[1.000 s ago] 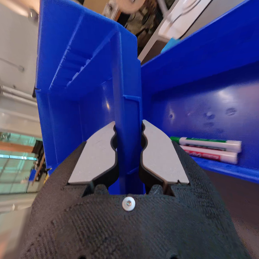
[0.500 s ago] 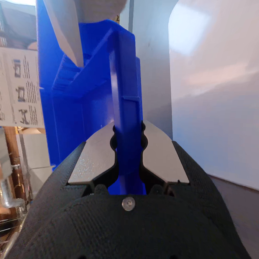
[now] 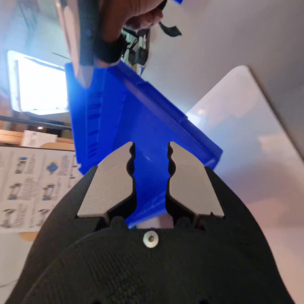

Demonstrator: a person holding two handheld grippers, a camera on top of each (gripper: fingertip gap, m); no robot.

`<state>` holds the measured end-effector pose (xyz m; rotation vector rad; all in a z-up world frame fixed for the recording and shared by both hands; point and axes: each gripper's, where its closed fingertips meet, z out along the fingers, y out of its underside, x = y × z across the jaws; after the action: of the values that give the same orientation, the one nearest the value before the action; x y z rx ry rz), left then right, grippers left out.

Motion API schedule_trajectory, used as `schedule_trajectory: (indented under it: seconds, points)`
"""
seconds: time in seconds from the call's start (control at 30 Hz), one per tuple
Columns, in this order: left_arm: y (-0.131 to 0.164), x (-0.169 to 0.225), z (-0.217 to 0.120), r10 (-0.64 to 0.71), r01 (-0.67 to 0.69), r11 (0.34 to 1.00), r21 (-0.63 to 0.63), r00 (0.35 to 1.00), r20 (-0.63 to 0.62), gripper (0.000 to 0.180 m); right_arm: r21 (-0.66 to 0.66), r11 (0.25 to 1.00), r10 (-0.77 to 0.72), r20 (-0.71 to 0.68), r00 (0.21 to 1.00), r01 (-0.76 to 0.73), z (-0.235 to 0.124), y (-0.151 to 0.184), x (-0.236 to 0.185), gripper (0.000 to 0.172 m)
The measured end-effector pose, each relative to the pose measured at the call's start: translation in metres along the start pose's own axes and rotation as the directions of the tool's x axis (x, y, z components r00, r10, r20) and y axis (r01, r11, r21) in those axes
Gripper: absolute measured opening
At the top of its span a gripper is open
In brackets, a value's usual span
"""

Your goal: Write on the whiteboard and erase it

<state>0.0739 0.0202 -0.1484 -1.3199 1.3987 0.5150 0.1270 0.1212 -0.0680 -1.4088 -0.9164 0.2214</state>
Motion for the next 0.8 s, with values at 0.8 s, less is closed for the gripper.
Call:
schedule_trajectory:
  seconds: [0.8]
  points:
    - [0.289,0.058,-0.087,-0.667,0.330,0.531,-0.780,0.731,-0.144,0.030,-0.124,0.937,0.252,-0.406,0.878,-0.326,-0.031,0.157,0.116,0.025]
